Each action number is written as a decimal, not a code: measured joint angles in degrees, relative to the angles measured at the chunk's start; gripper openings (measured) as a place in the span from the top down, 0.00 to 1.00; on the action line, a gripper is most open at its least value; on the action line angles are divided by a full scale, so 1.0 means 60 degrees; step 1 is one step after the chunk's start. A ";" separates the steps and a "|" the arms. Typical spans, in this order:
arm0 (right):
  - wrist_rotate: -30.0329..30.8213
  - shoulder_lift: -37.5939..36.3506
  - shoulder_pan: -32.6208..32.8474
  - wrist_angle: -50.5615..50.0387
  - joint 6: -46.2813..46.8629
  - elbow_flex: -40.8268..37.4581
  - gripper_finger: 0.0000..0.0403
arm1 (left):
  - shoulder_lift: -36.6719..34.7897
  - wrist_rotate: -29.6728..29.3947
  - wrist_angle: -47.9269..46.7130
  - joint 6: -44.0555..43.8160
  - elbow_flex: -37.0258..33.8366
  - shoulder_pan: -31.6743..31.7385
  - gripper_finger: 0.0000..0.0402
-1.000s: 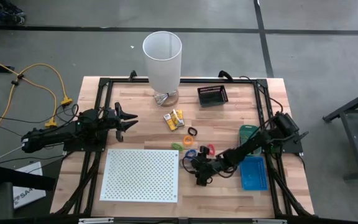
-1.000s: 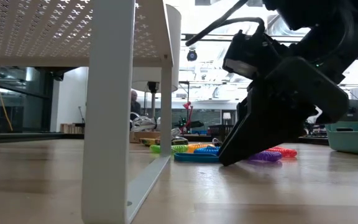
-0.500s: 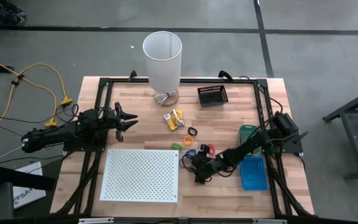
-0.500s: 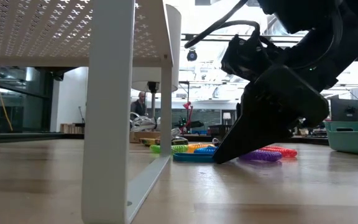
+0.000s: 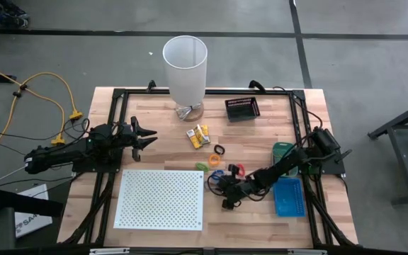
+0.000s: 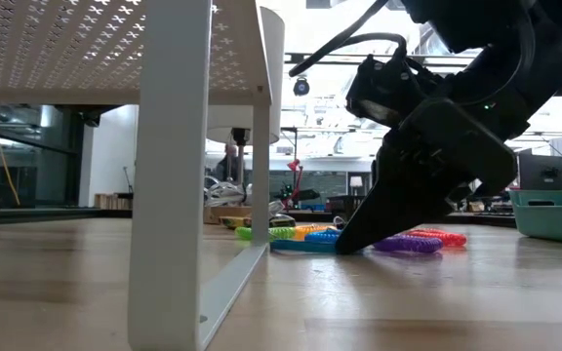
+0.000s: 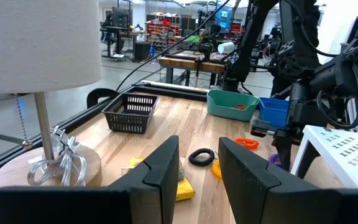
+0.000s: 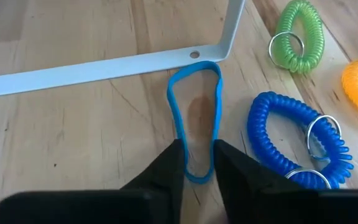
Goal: Pick & Place Office Desk Supplies
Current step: Put the blue rubber bands into the green bin
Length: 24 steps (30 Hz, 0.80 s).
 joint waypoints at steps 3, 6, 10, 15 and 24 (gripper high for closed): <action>-0.0109 0.0000 0.0000 0.0014 -0.0004 0.0000 0.88 | 0.0000 0.0000 0.0000 0.0000 0.0000 -0.0001 0.73; -0.0177 -0.0004 0.0000 0.0015 -0.0004 0.0000 0.94 | -0.0002 0.0000 0.0000 0.0000 0.0000 0.0000 0.73; -0.0214 -0.0004 0.0000 0.0019 -0.0044 0.0000 0.99 | -0.0002 0.0000 0.0000 0.0000 0.0000 -0.0003 0.73; -0.0190 -0.0004 0.0004 0.0049 -0.0093 0.0000 0.99 | 0.0000 0.0000 0.0000 0.0000 0.0000 -0.0003 0.73; 0.0212 -0.0323 0.0000 0.0039 -0.0509 -0.0036 0.99 | -0.0002 0.0000 0.0000 0.0000 0.0000 -0.0003 0.73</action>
